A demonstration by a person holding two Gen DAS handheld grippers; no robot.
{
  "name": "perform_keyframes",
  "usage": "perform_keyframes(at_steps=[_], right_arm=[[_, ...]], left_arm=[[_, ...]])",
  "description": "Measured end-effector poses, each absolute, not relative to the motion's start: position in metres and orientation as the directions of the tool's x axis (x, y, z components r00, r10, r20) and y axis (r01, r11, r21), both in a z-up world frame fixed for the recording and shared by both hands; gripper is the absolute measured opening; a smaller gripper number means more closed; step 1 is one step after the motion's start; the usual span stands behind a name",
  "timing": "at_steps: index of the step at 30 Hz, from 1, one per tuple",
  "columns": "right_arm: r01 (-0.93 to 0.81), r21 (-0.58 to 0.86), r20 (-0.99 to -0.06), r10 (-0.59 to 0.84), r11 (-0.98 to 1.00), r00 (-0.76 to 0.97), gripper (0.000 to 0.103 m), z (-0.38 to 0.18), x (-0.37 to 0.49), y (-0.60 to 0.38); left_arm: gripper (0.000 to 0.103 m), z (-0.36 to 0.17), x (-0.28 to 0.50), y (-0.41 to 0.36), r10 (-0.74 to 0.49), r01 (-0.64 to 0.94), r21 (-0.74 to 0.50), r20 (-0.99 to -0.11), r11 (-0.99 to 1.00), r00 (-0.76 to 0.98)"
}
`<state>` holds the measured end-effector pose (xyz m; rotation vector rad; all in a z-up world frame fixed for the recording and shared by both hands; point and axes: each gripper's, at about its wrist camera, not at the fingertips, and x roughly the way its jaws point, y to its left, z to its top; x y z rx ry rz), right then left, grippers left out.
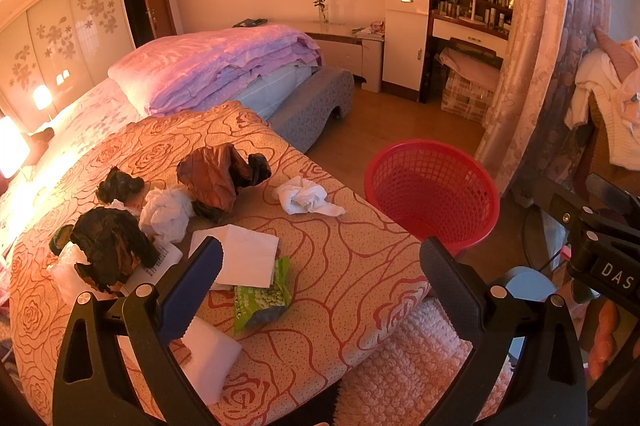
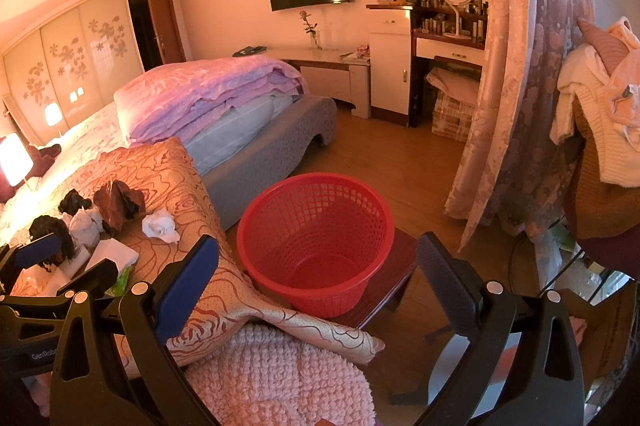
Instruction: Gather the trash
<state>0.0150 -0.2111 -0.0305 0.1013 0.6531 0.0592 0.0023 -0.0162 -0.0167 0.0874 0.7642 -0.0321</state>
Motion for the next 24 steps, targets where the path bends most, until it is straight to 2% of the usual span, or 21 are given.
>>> perform_keyframes(at_steps=[7, 12, 24], right_arm=[[-0.024, 0.112, -0.606, 0.088, 0.993, 0.79, 0.096, -0.032, 0.016, -0.212], [-0.044, 0.107, -0.625, 0.102, 0.993, 0.774, 0.096, -0.056, 0.006, -0.204], [-0.135, 0.086, -0.674, 0.157, 0.987, 0.722, 0.096, -0.062, 0.008, -0.174]], left_arm=[[0.095, -0.019, 0.003, -0.014, 0.008, 0.052, 0.066, -0.692, 0.996, 0.722], [0.095, -0.022, -0.001, 0.005, 0.026, 0.001, 0.039, -0.691, 0.999, 0.722], [0.095, -0.008, -0.027, 0.149, 0.183, -0.275, -0.048, -0.633, 0.96, 0.752]])
